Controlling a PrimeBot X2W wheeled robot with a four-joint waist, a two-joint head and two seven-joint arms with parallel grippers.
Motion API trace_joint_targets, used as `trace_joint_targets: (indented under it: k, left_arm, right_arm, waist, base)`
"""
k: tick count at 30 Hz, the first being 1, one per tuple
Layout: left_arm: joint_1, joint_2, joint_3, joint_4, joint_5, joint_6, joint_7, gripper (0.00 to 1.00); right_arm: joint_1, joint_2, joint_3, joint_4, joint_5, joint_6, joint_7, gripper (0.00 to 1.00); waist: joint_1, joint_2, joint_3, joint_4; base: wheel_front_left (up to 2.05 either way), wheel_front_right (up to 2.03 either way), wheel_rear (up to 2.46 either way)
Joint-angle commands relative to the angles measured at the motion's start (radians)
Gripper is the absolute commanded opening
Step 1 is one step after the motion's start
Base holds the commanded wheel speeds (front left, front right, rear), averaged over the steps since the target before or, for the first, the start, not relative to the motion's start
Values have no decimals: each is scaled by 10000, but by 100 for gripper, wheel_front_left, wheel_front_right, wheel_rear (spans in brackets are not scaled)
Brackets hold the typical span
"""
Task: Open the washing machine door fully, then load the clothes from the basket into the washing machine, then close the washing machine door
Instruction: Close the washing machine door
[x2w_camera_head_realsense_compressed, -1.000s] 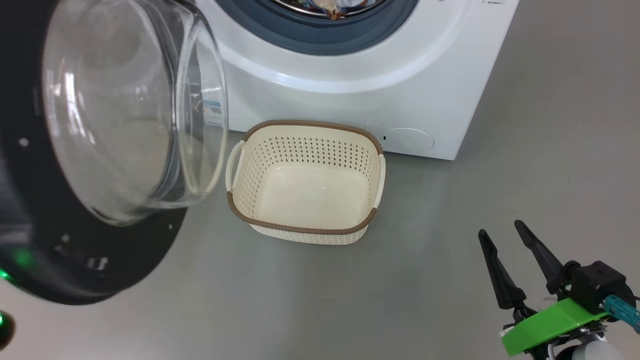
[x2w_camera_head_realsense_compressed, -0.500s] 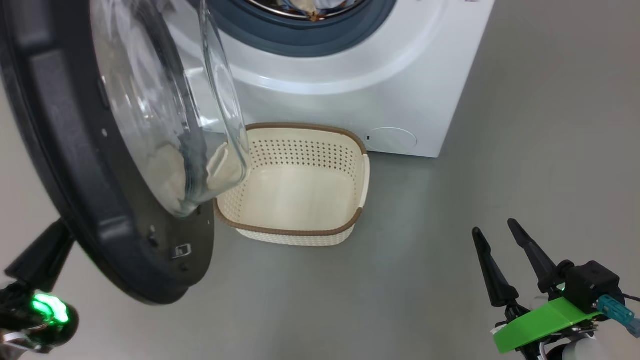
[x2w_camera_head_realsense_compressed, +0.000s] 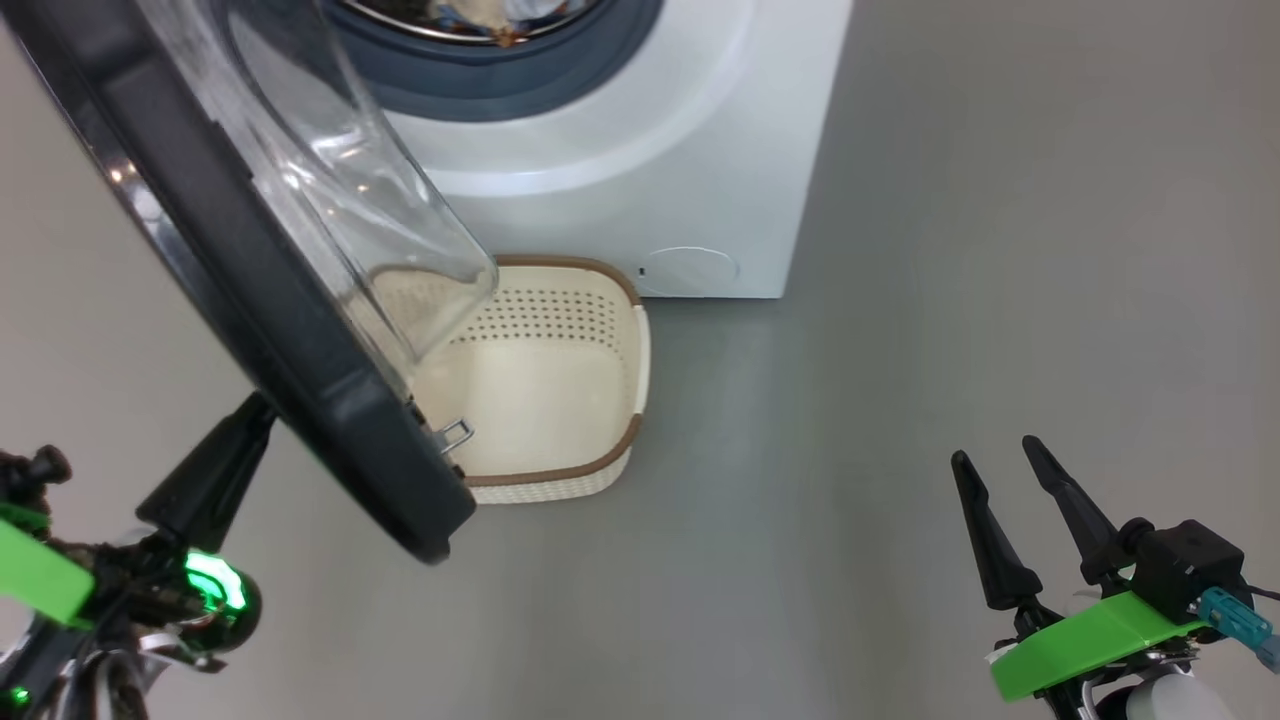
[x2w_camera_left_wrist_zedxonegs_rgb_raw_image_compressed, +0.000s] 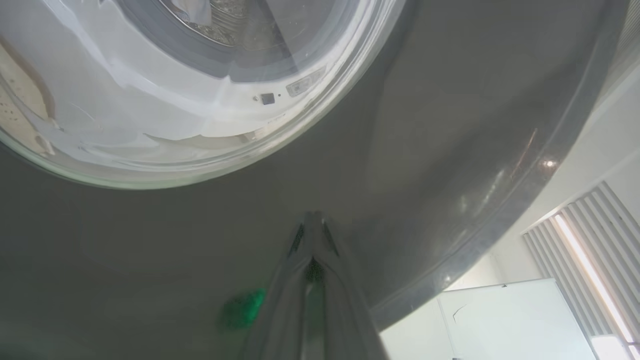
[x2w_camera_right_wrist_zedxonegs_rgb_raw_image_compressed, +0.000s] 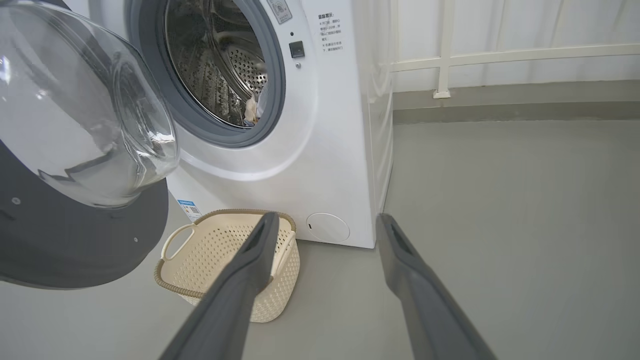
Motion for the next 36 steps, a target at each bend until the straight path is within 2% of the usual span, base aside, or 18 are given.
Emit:
trace_joint_targets:
  k: [1,10,23,36]
  left_arm:
    - [-129,179,45,-205,-122,-150,-129,0]
    - [-573,172,-817,380,-124,-506,-1755,0]
    - [-1910,171,-1150,866,-80,-587,-2848,0]
    - [-2888,174,-955,1143,277,-589,-3106,0]
  right_arm:
    - [-70,-35,154,-172,91,16,-160,100]
    - [24,23,46,-128,81,16,-195,100]
    - [-238,204,0,-185,146,16,-213,100]
    - [-418,445,-153,-295,190,16,-215,100]
  waist:
    - [0,-1,4,-438]
    - [0,-1,-30,-1328]
    - [0,-1,570,-2503]
    - [0,-1,1111,-3279]
  base:
    - [0,0,0]
    - [0,0,0]
    - [0,0,0]
    - [0,0,0]
